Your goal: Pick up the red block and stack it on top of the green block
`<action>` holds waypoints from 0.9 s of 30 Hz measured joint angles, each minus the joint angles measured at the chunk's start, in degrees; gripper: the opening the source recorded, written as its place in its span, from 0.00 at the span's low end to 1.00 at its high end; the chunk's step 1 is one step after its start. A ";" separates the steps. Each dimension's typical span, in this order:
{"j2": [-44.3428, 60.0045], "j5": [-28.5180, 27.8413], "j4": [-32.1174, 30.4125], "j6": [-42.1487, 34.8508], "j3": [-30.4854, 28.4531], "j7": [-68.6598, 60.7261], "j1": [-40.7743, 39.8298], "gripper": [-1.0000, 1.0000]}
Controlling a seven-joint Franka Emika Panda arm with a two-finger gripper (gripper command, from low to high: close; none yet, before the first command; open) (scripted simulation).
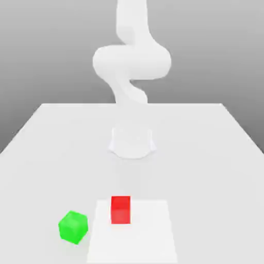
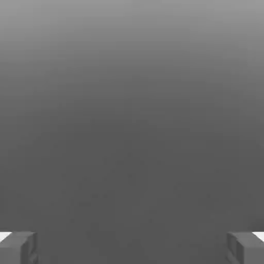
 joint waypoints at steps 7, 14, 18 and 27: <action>14.38 1.52 -10.10 9.34 -2.68 -3.16 1.13 0.50; 29.44 1.68 -20.46 19.11 -3.85 -5.40 1.24 0.50; 38.69 -0.36 -26.26 25.34 -4.19 -5.18 0.39 0.50; 54.26 3.18 -25.32 38.34 -1.08 -7.99 -1.84 0.00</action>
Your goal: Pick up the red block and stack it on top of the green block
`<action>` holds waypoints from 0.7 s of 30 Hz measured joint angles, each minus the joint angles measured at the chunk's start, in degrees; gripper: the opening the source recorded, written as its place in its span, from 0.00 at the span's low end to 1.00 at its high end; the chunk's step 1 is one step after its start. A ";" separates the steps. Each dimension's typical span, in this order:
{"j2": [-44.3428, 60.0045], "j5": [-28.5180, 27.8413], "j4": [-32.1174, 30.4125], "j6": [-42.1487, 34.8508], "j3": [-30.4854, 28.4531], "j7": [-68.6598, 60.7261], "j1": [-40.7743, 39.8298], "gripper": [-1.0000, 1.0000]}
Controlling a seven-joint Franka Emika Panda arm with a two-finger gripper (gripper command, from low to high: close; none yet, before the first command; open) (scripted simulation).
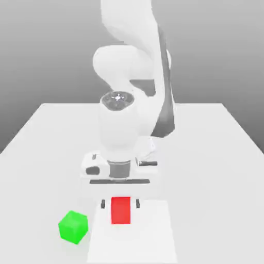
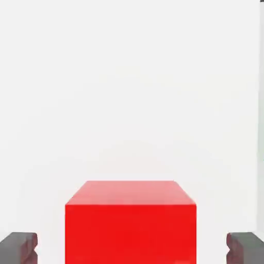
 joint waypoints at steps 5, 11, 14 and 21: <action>0.55 -0.05 0.07 0.46 0.25 0.08 -0.25 0.00; -9.25 -3.23 -1.29 -7.88 -1.15 2.31 0.34 0.00; -13.46 -4.03 -0.47 -12.99 -2.58 1.28 0.99 0.00; -9.12 -1.92 9.87 -19.06 -9.44 -11.49 -6.38 0.00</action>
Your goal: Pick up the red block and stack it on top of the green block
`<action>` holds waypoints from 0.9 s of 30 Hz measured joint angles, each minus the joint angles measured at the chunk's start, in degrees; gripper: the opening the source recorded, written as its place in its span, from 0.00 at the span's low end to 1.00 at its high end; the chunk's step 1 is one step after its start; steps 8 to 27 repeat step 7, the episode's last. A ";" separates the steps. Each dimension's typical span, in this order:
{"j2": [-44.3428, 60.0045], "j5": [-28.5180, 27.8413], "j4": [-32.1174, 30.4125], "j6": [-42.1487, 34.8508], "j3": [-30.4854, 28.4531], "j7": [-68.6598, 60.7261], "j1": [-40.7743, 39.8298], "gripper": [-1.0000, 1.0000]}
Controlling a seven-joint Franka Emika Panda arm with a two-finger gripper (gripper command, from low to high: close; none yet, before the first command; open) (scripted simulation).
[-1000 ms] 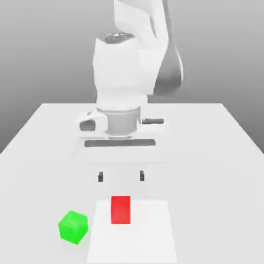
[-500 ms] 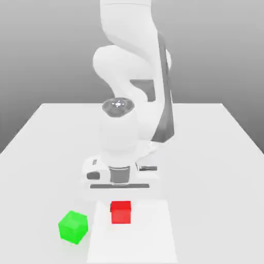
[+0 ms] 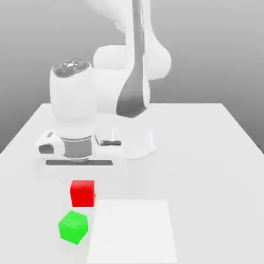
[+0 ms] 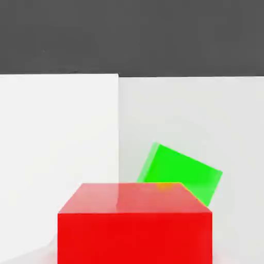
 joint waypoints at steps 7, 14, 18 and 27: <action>7.42 3.64 0.75 6.46 2.15 -3.09 -1.17 1.00; 7.42 3.64 0.75 6.46 2.15 -3.09 -1.17 1.00; 7.42 3.64 0.75 6.46 2.15 -3.09 -1.17 1.00; 7.42 3.64 0.75 6.46 2.15 -3.09 -1.17 1.00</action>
